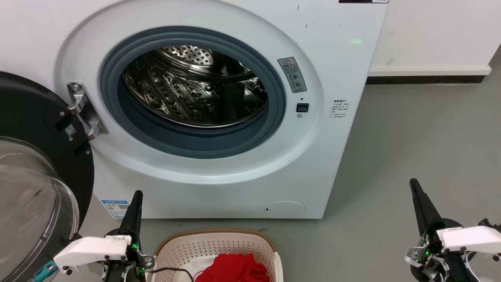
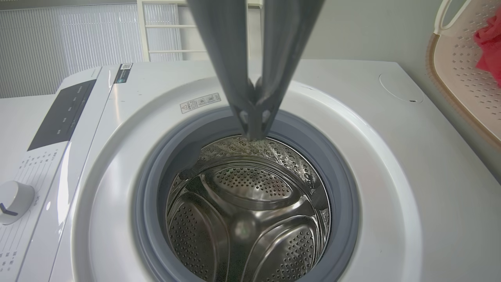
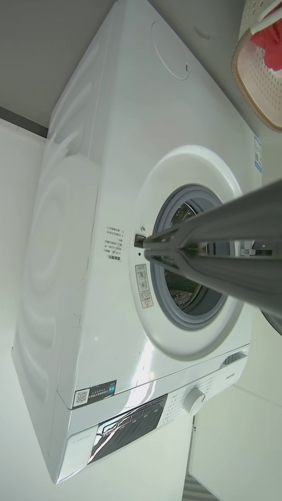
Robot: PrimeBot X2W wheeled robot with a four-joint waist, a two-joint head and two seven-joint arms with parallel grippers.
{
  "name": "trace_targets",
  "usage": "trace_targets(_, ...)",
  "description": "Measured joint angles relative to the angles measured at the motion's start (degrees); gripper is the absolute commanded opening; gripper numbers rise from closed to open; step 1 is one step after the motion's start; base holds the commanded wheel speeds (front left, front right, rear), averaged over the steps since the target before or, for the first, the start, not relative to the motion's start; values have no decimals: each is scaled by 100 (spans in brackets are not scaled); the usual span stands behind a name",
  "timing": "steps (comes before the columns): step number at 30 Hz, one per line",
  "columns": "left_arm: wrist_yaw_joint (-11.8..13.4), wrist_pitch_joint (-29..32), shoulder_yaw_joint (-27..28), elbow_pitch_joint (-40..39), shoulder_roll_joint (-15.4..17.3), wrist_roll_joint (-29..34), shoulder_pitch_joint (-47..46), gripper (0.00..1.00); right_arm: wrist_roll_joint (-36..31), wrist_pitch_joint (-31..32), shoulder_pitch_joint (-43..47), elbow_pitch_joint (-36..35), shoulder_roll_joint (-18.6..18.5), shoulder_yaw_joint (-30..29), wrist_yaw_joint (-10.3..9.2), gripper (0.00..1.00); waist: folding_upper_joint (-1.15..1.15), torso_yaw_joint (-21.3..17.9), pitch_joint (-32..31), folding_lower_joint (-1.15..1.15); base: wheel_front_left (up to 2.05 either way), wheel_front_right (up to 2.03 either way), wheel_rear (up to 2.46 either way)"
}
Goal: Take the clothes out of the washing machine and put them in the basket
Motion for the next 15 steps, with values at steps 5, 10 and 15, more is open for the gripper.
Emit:
trace_targets(5, -26, 55, 15, 14, 0, -212, -18, 0, 225, 31, -12, 24, 3, -38, 0, 0, 0, 20, 5, 0, 0, 0, 0)
trace_targets(10, -43, 105, 31, 29, 0, -422, -43, 0, 442, 62, -33, 46, 7, -73, 0, 0, 0, 39, 10, 0, 0, 0, 0)
trace_targets(15, -54, 156, 44, 43, -1, -625, -86, 0, 643, 104, -75, 69, 10, -109, 0, 0, 0, 59, 15, 0, 0, 0, 0)
